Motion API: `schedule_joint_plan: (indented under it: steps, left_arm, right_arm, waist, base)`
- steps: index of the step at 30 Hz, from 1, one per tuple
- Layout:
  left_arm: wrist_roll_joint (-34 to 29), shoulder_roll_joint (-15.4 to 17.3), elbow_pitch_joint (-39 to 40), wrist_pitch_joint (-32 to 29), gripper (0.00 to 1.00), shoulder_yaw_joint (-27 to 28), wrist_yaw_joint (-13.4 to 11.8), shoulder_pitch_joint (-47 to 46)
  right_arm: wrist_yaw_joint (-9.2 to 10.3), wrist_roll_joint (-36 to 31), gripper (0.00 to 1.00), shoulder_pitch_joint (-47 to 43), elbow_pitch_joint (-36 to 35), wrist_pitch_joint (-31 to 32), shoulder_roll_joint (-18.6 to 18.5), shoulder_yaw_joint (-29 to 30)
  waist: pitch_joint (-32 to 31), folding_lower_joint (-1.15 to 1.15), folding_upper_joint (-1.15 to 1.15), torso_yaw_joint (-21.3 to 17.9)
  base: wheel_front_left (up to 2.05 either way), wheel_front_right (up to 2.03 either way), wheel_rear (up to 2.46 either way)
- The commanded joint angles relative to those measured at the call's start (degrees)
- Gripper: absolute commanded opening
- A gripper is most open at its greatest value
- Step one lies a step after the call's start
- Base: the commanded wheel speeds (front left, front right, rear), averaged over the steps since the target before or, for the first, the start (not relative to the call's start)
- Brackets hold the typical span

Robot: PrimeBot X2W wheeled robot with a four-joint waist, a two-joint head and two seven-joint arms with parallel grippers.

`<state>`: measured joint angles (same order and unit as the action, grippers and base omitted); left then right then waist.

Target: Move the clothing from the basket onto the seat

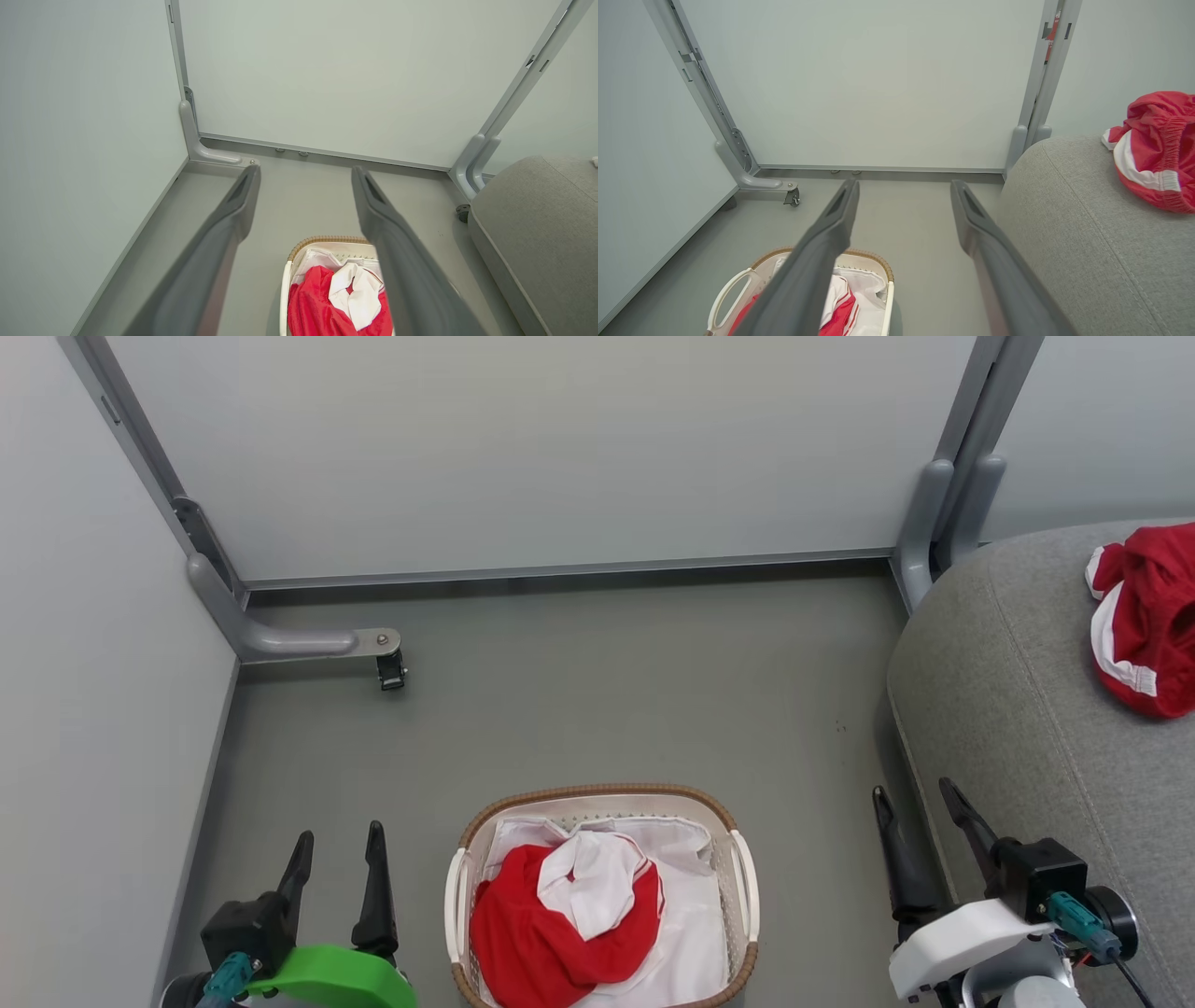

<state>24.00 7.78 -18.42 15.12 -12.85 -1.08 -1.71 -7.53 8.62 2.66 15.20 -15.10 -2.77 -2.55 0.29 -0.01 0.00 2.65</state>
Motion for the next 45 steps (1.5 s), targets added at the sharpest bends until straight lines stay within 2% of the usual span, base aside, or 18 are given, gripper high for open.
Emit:
schedule_joint_plan:
  steps: [1, 19, 26, 34, 45]
  left_arm:
    - [-0.71, -0.32, -0.12, 0.05, 1.00, 0.40, 0.23, 0.33]
    - [-2.54, -1.74, -1.35, 0.05, 1.00, 2.65, 1.94, -0.19]
    - [-4.84, -1.66, -2.15, -0.17, 1.00, 0.34, 3.23, -4.71]
    - [-7.95, -2.64, -8.00, -4.05, 1.00, -5.29, 5.20, -16.16]
    - [-11.45, -2.78, -26.10, -7.45, 1.00, -10.25, 6.58, -32.33]
  right_arm:
    - [0.08, 0.03, 1.00, -0.88, 0.11, -0.09, -0.23, 0.11]
    - [0.08, 0.25, 1.00, -0.39, 1.04, -0.10, -0.22, -0.19]
    - [0.08, -1.26, 1.00, 2.02, -0.33, -0.10, -0.23, 0.70]
    - [0.08, -3.24, 1.00, 8.64, -3.90, -0.10, -0.21, 1.11]
    - [0.08, -3.06, 1.00, 19.80, -10.23, -0.10, -0.19, -2.29]
  waist:
    - [-0.03, 0.01, 0.00, 0.02]
    - [0.05, 0.01, 0.00, -0.15]
    - [3.13, 0.01, 0.00, -0.47]
    - [14.10, 0.01, 0.00, -3.15]
    - [33.05, 0.01, 0.00, -10.66]
  base:
    - [0.00, 0.00, 0.00]
    - [0.00, 0.00, 0.00]
    - [0.00, 0.00, 0.00]
    - [0.00, 0.00, 0.00]
    - [0.00, 0.00, 0.00]
